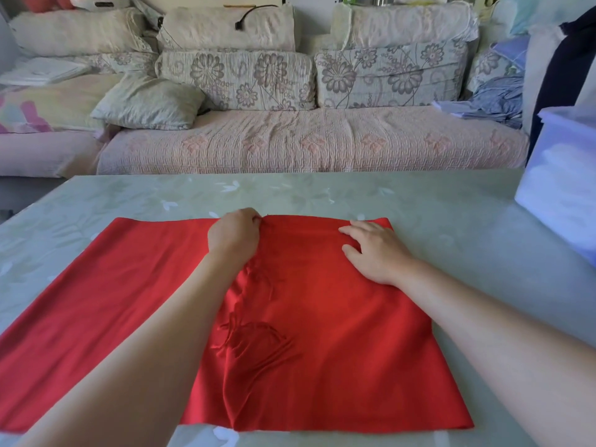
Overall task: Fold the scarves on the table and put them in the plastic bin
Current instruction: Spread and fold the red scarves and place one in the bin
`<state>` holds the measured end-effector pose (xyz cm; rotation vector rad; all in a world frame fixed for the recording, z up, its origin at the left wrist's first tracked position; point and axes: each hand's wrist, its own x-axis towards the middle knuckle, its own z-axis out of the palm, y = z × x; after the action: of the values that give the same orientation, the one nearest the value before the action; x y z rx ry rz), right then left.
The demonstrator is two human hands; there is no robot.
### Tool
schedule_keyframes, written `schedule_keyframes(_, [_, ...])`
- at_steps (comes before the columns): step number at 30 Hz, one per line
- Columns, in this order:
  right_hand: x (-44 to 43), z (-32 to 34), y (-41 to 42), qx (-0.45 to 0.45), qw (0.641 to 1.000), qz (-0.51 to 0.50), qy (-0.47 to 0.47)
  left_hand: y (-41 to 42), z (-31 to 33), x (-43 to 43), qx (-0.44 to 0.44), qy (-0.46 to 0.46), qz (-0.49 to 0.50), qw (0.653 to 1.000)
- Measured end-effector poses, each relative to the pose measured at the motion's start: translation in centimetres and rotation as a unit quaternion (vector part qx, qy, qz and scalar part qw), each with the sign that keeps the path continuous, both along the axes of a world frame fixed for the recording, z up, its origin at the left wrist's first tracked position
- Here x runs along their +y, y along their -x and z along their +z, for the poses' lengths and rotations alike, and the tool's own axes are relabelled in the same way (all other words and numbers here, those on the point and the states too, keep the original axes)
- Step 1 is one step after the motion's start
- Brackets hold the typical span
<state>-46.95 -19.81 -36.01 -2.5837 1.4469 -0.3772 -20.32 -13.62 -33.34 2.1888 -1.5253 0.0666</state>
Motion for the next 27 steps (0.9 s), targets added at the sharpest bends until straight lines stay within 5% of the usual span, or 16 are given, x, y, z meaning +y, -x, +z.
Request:
schedule_keyframes(5, [-0.1, -0.2, -0.1, 0.012, 1.0, -0.013, -0.008, 0.3, -0.3, -1.1, -0.067, -0.033, 0.01, 0.997])
schedule_keyframes(9, [-0.3, -0.1, -0.1, 0.036, 0.998, -0.02, -0.037, 2.5, 1.1, -0.2, -0.108, 0.126, -0.123, 0.978])
schedule_keyframes(11, [-0.4, -0.1, 0.0, 0.039, 0.998, -0.017, -0.038, 3.3, 0.1, 0.5, -0.105, 0.024, -0.225, 0.968])
schedule_keyframes(14, [-0.4, 0.0, 0.4, 0.044, 0.998, -0.004, -0.034, 2.7, -2.3, 1.1, -0.093, -0.18, -0.2, 0.959])
schedule_keyframes(18, [-0.5, 0.1, 1.5, 0.063, 0.998, -0.007, -0.024, 1.9, -2.0, 1.2, -0.122, -0.238, -0.152, 0.951])
schedule_keyframes(22, [0.6, 1.1, 3.3, 0.073, 0.997, -0.024, -0.006, 4.1, -0.7, 1.9, -0.203, -0.164, -0.154, 0.953])
schedule_keyframes(27, [2.6, 3.4, 6.1, 0.073, 0.996, -0.038, -0.016, 11.1, 2.6, 5.0, -0.164, -0.025, -0.343, 0.925])
